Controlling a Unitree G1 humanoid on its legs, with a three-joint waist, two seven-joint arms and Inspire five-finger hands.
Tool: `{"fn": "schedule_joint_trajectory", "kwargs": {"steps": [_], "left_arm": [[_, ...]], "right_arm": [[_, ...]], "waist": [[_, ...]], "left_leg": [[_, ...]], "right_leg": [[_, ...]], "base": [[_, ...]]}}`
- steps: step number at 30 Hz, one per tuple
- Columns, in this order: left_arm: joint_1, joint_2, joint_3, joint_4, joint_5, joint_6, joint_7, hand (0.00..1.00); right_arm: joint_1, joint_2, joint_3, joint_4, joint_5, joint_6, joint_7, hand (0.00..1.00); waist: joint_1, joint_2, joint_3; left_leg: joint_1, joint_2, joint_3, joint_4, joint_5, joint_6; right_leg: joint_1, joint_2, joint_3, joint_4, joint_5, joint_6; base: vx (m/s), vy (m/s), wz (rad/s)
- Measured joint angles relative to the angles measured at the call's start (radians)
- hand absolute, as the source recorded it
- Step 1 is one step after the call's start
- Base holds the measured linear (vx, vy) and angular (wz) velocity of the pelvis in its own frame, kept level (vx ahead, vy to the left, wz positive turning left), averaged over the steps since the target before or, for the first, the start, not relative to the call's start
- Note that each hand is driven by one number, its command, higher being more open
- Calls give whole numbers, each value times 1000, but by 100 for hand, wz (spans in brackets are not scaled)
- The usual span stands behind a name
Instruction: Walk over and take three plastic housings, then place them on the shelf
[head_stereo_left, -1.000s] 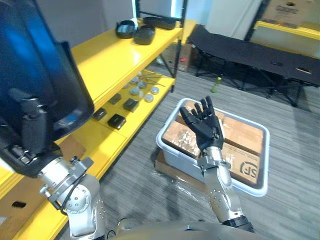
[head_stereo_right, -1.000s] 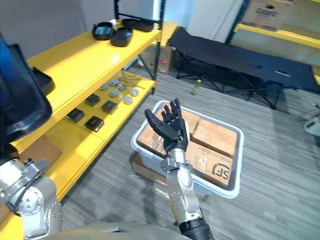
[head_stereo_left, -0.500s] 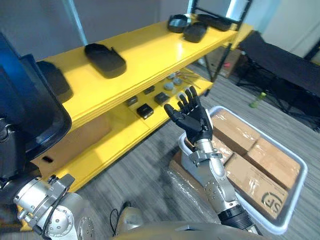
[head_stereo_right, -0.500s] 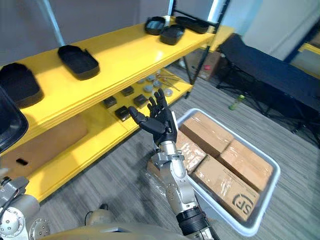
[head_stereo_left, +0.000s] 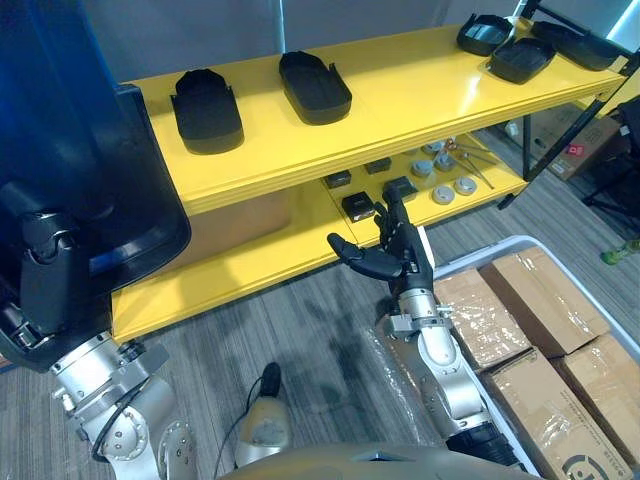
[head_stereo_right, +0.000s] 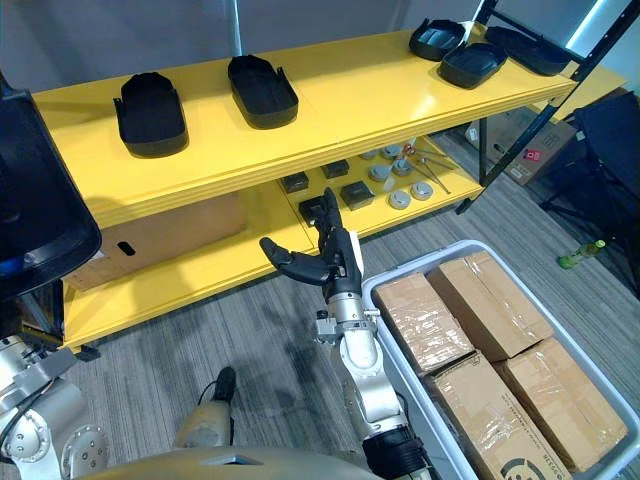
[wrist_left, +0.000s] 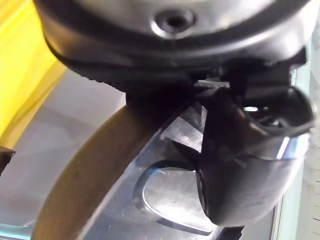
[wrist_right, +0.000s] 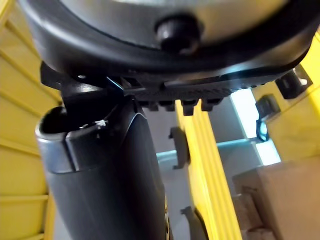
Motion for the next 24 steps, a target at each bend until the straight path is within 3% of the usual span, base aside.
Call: {"fn": "schedule_joint_trajectory", "kwargs": {"steps": [3,5,9,14,15,16,17,18,19,20,21,22,23,24], "left_arm": [[0,-4,-23,0,-1,-2,18,0],[1,-8,-32,0,-1,-2,27,0],[5,-8,-34,0,-1,-2,26,0],[8,-12,9,-3,-1,-4,2,0],[9,-12,21,-9,-3,-3,-7,0],[8,-10,40,-15,-7,-3,-22,0],[8,-5,42,-18,-7,-3,-27,0],[3,-2,42,-22,-4,-4,-36,0],[-2,-2,42,-23,-2,-2,-35,0],[0,0,44,-24,1,-2,-31,0],[-3,13,45,-26,10,0,-7,0],[-13,22,49,-26,25,10,20,0],[-26,23,46,-21,47,27,53,0],[-33,24,42,-19,53,36,65,0]], "right_arm": [[9,-19,-6,0,0,-12,37,100],[8,-33,-6,-1,0,-54,54,100],[0,-34,-3,-1,-1,-103,47,100],[-56,-22,10,-42,-1,-125,-16,100],[-56,-16,9,-56,-2,-126,-28,100],[-52,-5,2,-66,-3,-131,-39,100],[-40,3,-7,-75,-3,-133,-44,100],[-14,8,-22,-89,-5,-158,-60,100],[-5,13,-28,-90,-5,-176,-77,100],[-6,16,-29,-90,-4,-177,-79,100],[-16,25,-30,-87,-5,-191,-78,100],[-32,31,-31,-85,-6,-198,-77,100],[-55,31,-34,-80,-25,-199,-77,100],[-64,31,-40,-80,-37,-201,-76,100]], "waist": [[-4,10,6],[-8,23,14],[5,27,25],[39,29,68],[45,16,70],[57,1,74],[60,-5,69],[56,-8,52],[45,-25,38],[40,-32,29],[36,-25,33],[33,-23,34],[28,-16,38],[28,-13,40]], "left_leg": [[-3,5,-12,15,2,-2],[-18,12,-19,38,-1,-2],[-48,16,-33,100,-41,7],[-151,8,-36,424,-224,23],[-173,-2,-30,493,-268,46],[-185,-12,21,598,-330,92],[-182,-23,54,640,-368,111],[-182,-40,67,666,-454,93],[-185,-68,49,667,-477,110],[-182,-81,49,652,-481,117],[-160,-92,35,618,-483,129],[-134,-96,20,597,-479,151],[-80,-100,3,551,-474,149],[-46,-103,-6,521,-465,145]], "right_leg": [[-13,0,27,36,-20,20],[-18,5,26,43,-33,18],[-26,2,28,82,-58,17],[-2,-43,41,146,-104,47],[12,-55,40,143,-108,54],[48,-75,35,123,-108,54],[77,-80,25,105,-105,47],[68,-98,50,197,-87,-32],[-20,-144,131,342,-2,-115],[-60,-152,175,396,60,-143],[-128,-149,261,493,133,-131],[-178,-127,303,583,92,-117],[-220,-82,324,642,13,-105],[-233,-53,327,635,-18,-109]], "base": [[-78,-42,1],[-104,-22,1],[-83,2,6],[-15,99,-4],[99,259,0],[141,245,2],[226,240,23],[275,277,59],[276,288,65],[293,338,54],[338,257,30],[439,257,28],[371,152,21],[373,148,35]]}}
